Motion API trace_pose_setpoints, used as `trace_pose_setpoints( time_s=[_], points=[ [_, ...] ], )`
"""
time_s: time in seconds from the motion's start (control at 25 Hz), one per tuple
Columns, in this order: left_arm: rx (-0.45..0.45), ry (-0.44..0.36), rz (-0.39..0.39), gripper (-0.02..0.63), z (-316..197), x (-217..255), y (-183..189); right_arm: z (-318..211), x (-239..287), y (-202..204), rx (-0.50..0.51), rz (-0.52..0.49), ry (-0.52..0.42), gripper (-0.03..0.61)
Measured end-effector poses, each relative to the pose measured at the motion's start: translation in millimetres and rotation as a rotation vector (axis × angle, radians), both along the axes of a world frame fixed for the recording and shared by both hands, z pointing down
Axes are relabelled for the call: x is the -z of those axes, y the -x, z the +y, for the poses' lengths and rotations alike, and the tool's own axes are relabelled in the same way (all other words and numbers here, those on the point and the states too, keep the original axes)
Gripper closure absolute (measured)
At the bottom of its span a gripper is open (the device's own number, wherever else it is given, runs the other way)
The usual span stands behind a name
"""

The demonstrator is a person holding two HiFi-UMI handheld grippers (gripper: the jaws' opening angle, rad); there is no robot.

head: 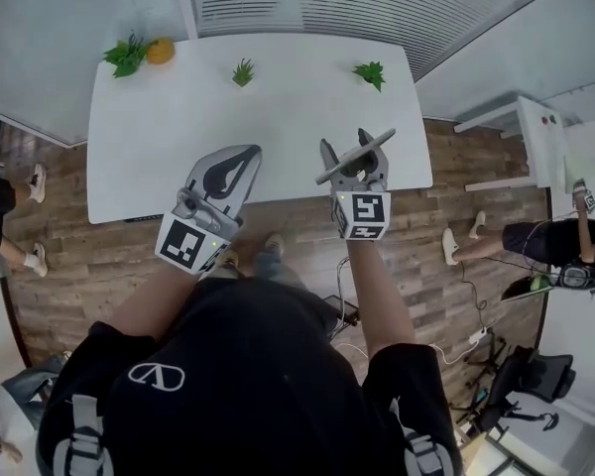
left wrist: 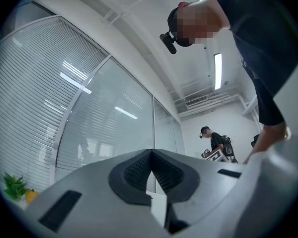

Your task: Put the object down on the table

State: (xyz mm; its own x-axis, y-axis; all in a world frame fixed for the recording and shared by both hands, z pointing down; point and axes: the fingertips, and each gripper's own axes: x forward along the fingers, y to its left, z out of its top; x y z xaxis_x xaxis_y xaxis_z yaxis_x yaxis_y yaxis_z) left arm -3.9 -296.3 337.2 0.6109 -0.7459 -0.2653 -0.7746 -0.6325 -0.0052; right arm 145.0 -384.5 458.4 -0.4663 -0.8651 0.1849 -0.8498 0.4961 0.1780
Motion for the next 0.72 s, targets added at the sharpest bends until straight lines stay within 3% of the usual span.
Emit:
trace_pose_setpoints(
  time_s=[0.2, 0.36, 0.72],
  points=[
    [0.025, -0.020, 0.012, 0.609, -7.4, 4.5, 2.6, -50.8, -73.4, 2.3, 0.033, 0.072, 0.197, 0.265],
    [0.026, 0.038, -0.029, 0.609, -7.0, -18.4, 6.9, -77.8, -145.3, 3.3, 0.080, 0.172, 0.420, 0.265],
    [0.068, 0.081, -0.054, 0.609, -9.0, -39.5, 24.6, -97.0, -257.9, 0.5, 0.260, 0.604, 0.827, 0.265]
  ],
)
